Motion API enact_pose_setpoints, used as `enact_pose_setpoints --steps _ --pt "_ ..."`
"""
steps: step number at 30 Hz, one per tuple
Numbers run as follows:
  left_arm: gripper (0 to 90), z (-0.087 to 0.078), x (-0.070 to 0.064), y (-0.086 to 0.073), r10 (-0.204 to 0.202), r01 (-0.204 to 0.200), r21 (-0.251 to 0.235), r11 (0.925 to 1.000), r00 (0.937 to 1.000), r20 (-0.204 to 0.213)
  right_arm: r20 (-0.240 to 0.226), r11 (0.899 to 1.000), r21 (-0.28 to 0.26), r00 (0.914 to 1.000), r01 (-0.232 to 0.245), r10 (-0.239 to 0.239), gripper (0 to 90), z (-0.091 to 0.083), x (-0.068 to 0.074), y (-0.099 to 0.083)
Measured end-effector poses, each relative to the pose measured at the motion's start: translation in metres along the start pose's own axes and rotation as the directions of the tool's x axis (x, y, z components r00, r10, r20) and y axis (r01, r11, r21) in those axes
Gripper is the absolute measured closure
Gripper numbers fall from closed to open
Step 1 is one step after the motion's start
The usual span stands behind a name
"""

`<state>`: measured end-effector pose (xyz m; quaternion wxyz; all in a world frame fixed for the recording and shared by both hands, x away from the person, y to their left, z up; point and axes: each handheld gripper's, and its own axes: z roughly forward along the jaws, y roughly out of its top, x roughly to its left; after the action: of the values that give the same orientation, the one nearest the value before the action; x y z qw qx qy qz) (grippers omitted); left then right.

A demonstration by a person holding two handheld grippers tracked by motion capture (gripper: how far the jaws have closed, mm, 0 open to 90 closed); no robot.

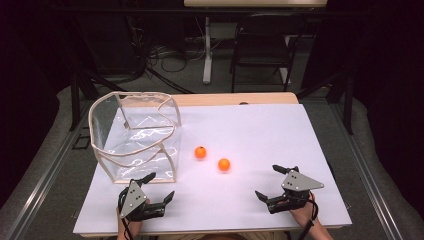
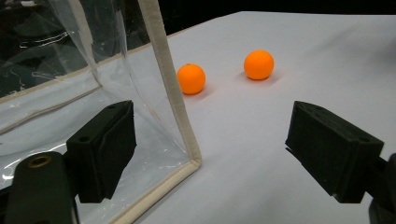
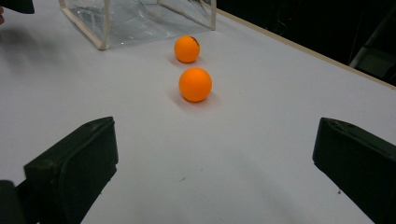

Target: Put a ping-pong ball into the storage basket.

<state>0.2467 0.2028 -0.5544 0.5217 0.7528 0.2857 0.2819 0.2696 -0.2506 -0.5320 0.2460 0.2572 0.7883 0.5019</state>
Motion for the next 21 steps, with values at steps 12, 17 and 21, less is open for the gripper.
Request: enact_pose_setpoints --steps 12,17,21 --pt "15.8 0.000 0.000 0.001 0.007 -0.007 -0.005 1.0000 1.0000 0.003 -0.012 1.000 0.024 0.9999 -0.006 0.007 0.0 0.009 0.001 0.012" --pt "15.9 -0.001 -0.001 0.001 0.013 -0.013 -0.005 0.9999 0.9999 0.001 -0.022 0.999 0.033 0.9997 -0.010 0.011 0.0 0.015 0.000 0.020" --pt "15.8 0.000 -0.001 0.001 0.015 -0.015 -0.004 0.9999 0.9999 0.003 -0.029 0.999 0.043 0.9995 -0.009 0.010 0.0 0.020 0.000 0.025"
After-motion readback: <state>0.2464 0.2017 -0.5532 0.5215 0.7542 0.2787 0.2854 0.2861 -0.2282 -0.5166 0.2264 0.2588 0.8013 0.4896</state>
